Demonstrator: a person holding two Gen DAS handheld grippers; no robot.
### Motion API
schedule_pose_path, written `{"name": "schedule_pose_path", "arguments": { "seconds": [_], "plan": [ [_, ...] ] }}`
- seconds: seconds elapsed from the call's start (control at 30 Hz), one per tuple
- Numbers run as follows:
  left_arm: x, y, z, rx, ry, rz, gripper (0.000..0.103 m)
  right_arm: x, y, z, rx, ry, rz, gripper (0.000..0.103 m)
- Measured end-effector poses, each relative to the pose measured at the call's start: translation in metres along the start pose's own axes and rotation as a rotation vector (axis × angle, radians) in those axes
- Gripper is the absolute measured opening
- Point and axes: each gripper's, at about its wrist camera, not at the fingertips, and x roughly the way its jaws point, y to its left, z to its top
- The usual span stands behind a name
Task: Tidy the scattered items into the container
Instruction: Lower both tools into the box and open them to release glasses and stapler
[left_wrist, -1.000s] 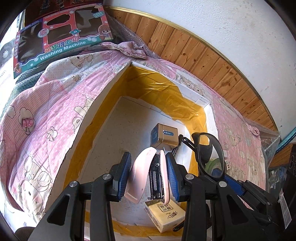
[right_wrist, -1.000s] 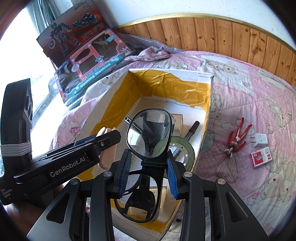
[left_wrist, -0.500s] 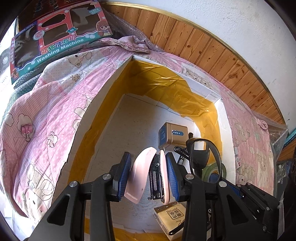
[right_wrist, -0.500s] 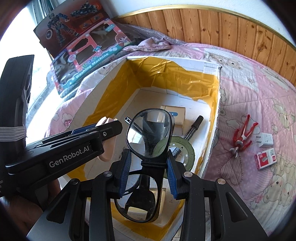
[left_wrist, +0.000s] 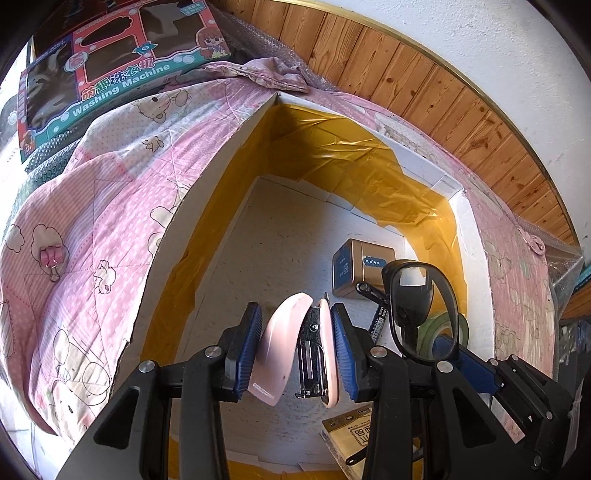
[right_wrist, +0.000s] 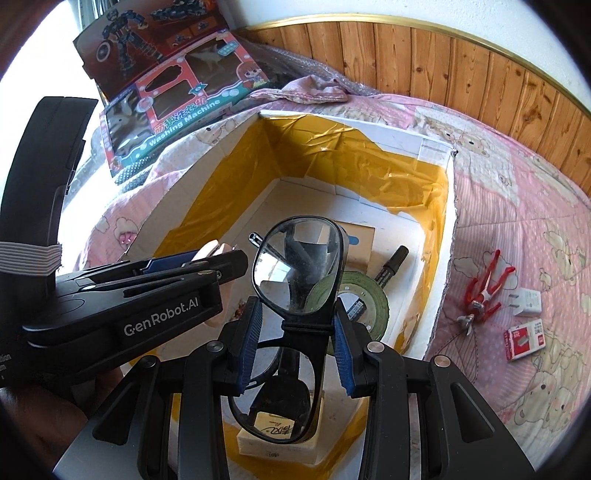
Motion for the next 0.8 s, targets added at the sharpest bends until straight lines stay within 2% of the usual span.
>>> {"name": "schedule_pose_path", "arguments": {
  "seconds": [0.33, 0.4, 0.43, 0.5, 0.8],
  "plan": [
    [0.005, 0.000, 0.003, -0.005, 0.031, 0.005, 0.041, 0.001, 0.001, 0.005, -0.011, 0.007, -0.002, 0.041],
    [0.005, 0.003, 0.002, -0.026, 0.036, 0.002, 0.047, 0.002, -0.001, 0.004, -0.001, 0.011, -0.005, 0.041],
    [0.005, 0.004, 0.002, -0.033, 0.036, 0.001, 0.056, 0.001, -0.002, 0.004, 0.004, 0.010, -0.006, 0.041],
    [0.001, 0.004, 0.001, -0.039, 0.024, -0.005, 0.061, -0.001, -0.003, 0.003, 0.009, 0.007, -0.005, 0.041],
    [-0.024, 0.000, -0.004, -0.040, -0.017, -0.012, 0.062, -0.026, -0.007, -0.006, 0.038, -0.031, 0.025, 0.041]
  ]
}}
